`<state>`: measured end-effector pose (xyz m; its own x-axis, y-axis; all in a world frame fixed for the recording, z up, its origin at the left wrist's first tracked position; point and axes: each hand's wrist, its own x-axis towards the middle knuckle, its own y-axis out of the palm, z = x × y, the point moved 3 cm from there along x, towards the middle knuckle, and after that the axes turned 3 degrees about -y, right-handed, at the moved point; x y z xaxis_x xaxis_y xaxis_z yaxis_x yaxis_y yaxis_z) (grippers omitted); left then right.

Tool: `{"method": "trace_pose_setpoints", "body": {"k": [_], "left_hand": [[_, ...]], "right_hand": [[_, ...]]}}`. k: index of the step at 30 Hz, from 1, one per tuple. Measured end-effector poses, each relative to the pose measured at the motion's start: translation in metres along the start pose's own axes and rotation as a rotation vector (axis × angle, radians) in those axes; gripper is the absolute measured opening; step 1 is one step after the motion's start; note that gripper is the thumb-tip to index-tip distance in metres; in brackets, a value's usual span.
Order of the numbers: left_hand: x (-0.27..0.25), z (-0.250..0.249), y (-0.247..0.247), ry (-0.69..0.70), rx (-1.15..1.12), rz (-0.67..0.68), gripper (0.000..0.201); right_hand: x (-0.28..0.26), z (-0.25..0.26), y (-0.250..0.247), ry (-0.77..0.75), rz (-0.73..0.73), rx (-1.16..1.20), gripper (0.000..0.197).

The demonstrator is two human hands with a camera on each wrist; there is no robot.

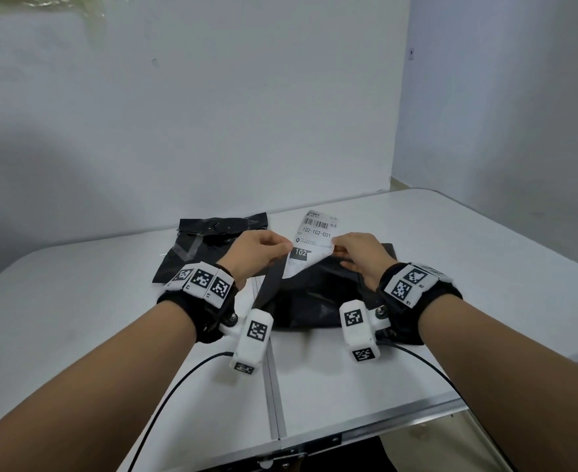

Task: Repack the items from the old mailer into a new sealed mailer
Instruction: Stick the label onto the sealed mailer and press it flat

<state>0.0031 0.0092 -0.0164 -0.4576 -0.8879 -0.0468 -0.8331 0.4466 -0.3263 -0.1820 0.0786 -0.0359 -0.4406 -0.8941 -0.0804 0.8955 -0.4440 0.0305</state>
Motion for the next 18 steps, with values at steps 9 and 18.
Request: {"method": "trace_pose_setpoints", "body": {"k": [9, 18], "left_hand": [[-0.001, 0.003, -0.003, -0.107, 0.048, -0.028, 0.013], [0.008, 0.018, 0.002, -0.214, 0.112, -0.057, 0.016]], "right_hand": [[0.0, -0.001, 0.011, -0.093, 0.01, -0.273, 0.022], [0.003, -0.011, 0.016, -0.066, 0.034, -0.462, 0.021]]}}
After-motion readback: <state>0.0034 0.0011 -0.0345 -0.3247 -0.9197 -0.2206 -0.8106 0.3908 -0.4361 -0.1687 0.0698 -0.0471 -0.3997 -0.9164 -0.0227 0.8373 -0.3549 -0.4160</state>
